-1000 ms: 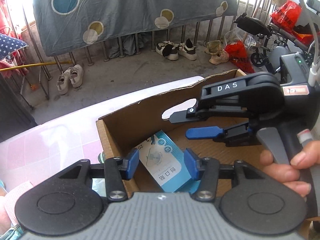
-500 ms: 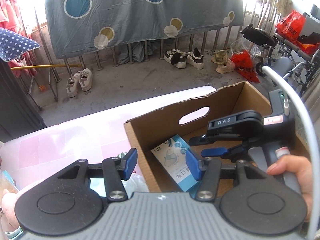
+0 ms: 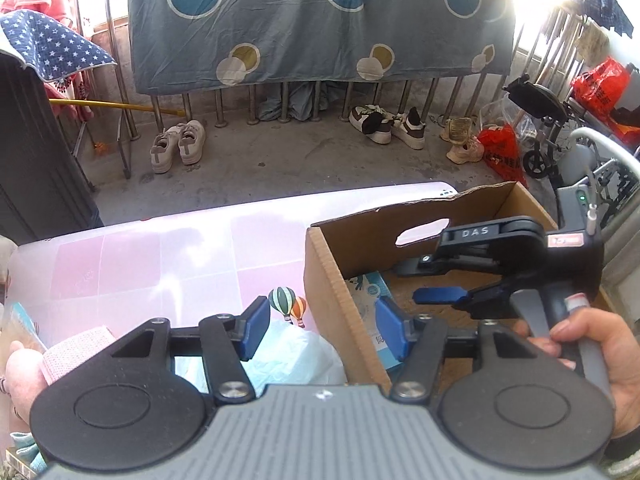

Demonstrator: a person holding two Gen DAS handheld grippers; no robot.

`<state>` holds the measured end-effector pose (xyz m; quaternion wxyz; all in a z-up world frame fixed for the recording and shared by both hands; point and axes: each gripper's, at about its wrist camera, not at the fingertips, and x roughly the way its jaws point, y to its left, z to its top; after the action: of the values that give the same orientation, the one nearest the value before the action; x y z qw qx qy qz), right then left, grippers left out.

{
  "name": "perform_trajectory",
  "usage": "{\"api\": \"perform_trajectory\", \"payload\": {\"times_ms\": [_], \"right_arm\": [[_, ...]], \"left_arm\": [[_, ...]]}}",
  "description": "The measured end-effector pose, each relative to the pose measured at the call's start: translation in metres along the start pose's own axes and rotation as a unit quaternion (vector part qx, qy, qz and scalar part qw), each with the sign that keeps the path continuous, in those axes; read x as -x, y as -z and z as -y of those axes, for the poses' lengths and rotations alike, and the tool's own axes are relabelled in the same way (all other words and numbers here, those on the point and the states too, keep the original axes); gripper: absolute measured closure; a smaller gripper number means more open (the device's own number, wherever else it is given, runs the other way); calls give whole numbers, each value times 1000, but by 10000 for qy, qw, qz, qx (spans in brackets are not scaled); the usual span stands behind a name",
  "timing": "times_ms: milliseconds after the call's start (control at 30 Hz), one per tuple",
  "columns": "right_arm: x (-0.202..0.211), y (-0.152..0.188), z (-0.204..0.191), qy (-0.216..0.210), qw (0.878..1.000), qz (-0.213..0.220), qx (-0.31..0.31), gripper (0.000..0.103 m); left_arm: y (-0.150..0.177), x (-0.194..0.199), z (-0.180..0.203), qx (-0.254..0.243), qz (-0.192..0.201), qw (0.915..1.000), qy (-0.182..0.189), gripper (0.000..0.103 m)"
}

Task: Organize soft objects
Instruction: 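Move the right gripper to the pink sponge and grasp it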

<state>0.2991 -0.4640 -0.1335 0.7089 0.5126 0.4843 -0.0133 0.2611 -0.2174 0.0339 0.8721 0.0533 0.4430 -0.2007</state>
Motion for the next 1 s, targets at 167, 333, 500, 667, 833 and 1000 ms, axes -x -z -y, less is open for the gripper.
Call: {"api": "perform_trajectory", "payload": {"times_ms": [167,333,500,667,833,1000], "right_arm": [[51,8,-17,-211,9990,390,50,57],[95,23,-48,-512,9968,588,153,56],[112,40,-87,-823,9950,358,432,55],[73,80,-146,-850,9928,-195,818,55],[-5,125,-195,-826,9871,-927,1012,55],[-88,157,-216,-526,9806,-1610,984,55]], "left_arm": [[15,31,-15,191,208,9995,167,34],[35,60,-33,296,352,9988,147,32],[49,85,-70,500,520,9971,-237,32],[53,97,-127,980,479,9895,-948,32],[51,84,-190,1387,274,9795,-1436,33],[40,50,-237,1450,-79,9757,-1641,35]]}}
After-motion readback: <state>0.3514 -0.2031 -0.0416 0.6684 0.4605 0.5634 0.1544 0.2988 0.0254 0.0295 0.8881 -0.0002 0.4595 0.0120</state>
